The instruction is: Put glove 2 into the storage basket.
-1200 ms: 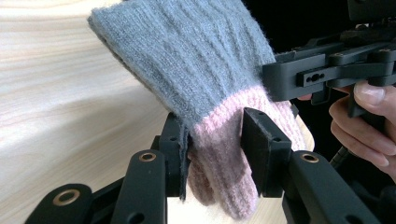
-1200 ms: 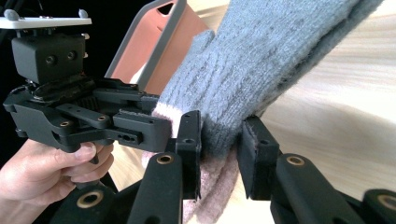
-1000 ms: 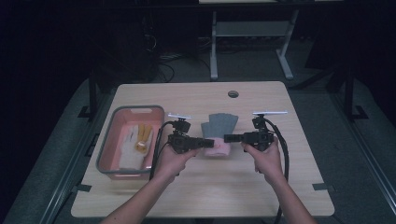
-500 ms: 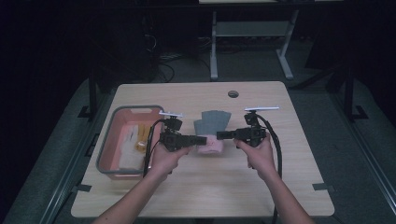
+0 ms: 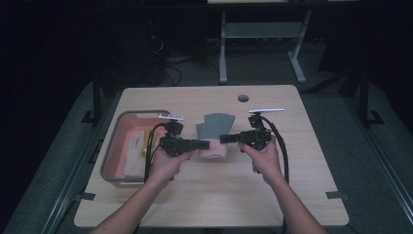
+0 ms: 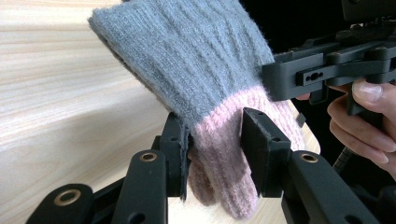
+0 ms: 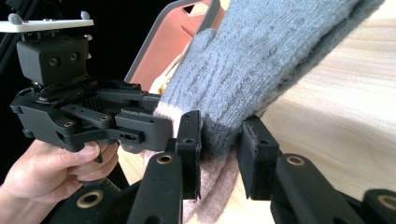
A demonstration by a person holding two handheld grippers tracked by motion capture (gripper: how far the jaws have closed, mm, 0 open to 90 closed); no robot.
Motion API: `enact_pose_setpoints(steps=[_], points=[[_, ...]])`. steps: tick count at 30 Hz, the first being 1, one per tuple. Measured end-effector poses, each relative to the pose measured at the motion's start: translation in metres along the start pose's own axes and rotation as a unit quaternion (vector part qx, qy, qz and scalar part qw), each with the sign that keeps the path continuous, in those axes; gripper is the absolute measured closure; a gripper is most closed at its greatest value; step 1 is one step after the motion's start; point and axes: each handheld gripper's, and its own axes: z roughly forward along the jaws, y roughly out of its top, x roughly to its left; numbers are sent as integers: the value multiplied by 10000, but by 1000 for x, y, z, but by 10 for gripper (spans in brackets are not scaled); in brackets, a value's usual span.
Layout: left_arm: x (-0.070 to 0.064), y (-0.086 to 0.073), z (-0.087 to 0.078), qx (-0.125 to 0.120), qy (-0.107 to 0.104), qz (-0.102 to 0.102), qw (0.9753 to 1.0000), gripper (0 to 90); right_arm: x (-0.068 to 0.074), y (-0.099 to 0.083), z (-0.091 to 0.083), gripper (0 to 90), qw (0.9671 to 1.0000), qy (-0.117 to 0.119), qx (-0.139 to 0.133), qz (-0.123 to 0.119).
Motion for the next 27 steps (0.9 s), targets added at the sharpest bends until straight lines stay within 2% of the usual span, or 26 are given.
enact_pose_setpoints(steps=[27], points=[[14, 2, -31, -129, 112, -60, 9998, 628, 21, 16, 24, 713, 9996, 97, 161, -201]])
